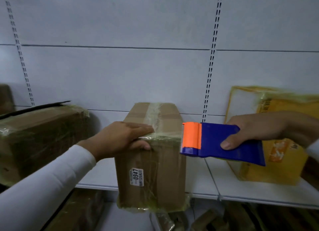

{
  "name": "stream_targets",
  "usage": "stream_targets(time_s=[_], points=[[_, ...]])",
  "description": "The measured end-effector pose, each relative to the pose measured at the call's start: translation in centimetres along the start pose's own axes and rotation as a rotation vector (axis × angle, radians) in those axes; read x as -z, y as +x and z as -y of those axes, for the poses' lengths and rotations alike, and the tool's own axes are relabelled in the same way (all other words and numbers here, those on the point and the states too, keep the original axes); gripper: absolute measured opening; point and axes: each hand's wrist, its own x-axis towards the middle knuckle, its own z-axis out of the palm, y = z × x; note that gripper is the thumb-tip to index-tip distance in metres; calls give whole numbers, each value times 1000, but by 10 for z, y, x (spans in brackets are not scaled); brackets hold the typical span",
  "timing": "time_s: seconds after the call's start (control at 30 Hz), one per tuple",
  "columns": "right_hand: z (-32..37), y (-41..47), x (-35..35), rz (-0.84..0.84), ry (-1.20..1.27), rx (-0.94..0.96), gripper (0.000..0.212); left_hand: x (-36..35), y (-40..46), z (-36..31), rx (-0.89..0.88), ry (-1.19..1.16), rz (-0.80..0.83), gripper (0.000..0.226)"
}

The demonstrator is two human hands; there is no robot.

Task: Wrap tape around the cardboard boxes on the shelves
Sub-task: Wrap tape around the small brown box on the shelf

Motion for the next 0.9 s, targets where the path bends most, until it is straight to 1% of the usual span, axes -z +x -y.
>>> stream_targets(time_s=[0.07,0.13,0.2,0.27,0.33,0.37,0.4,0.43,0.47,0.53,0.57,0.6,0.67,0.7,0.8,0.9], points=[[-11,-15,9,-13,-16,-31,39,1,-3,6,8,-4,1,66],[-20,-24,15,-31,-35,-70,53,-1,-1,5,-30,11,-3,63],[-25,-23,11,-65,-37,-88,50,1,3,-2,-34,-8,17,64],[-26,-18,2,-130,-37,-102,44,7,9,-10,58,-6,73,76],[-23,-11,-8,-164,-40,-116,40,14,19,-23,131,170,121,87],[-22,-8,-11,-175,-43,-119,37,14,26,-33,147,281,113,89],[-20,-6,-14,-190,-43,-118,34,13,35,-44,151,339,74,88],[-19,-4,-15,-199,-41,-115,32,8,44,-56,142,324,20,87],[-19,-4,-16,-200,-38,-113,31,1,51,-66,119,257,-19,83],[-18,-5,-15,-198,-35,-118,28,-14,59,-77,24,132,-25,68],[-19,-7,-14,-190,-37,-121,27,-18,59,-77,-12,113,-20,63],[-20,-10,-14,-175,-39,-121,30,-20,58,-73,-24,106,-30,63],[-21,-17,-12,-155,-50,-113,44,-22,53,-62,-17,72,-65,70],[-22,-20,-9,-149,-66,-113,47,-23,52,-59,-25,53,-80,72],[-24,-33,-2,-146,-112,-138,40,-22,50,-59,-53,51,-118,67],[-26,-38,1,-147,-124,-163,39,-23,50,-59,-46,62,-150,64]])
